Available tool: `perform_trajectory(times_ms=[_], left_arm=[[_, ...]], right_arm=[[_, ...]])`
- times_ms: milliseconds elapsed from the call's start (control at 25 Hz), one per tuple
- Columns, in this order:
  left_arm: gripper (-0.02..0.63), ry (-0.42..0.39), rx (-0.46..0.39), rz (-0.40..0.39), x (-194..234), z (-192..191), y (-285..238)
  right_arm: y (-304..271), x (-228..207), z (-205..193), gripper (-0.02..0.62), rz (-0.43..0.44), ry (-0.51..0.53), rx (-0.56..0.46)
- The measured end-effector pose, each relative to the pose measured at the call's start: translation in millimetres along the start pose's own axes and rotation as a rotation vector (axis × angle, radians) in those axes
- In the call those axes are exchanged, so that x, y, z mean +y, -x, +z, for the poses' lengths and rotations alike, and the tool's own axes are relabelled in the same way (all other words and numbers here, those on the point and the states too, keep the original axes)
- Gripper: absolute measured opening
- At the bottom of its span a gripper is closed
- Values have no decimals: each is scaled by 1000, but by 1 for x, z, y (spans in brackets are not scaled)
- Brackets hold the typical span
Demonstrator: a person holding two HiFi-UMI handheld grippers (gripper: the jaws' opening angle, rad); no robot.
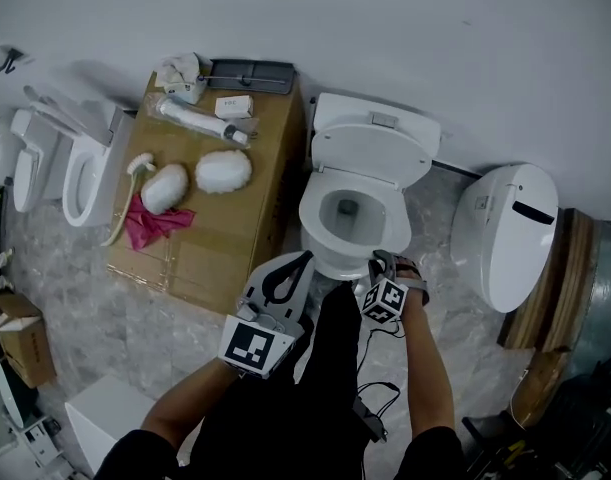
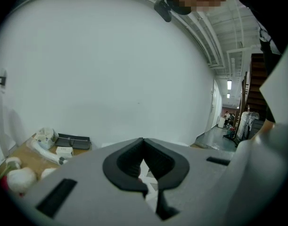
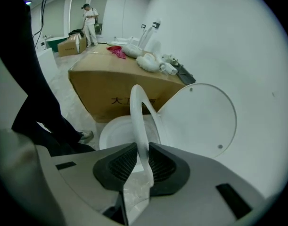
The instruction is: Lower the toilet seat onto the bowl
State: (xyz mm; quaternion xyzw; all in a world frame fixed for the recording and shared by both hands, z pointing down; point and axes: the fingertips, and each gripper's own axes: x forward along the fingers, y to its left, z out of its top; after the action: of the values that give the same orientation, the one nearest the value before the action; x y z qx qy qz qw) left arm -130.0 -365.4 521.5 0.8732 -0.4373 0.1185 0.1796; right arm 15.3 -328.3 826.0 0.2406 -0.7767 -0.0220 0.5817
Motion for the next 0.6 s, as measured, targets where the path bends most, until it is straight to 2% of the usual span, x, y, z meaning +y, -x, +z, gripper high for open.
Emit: perform_trajectory(times_ms=[400, 600], left_arm=[[5, -24, 42, -11, 14, -64, -20], [5, -29, 56, -9, 20, -96, -32]], right_arm=[[-69, 107, -40, 159, 169, 4, 33], [-112, 154, -61, 198, 210, -28, 63]])
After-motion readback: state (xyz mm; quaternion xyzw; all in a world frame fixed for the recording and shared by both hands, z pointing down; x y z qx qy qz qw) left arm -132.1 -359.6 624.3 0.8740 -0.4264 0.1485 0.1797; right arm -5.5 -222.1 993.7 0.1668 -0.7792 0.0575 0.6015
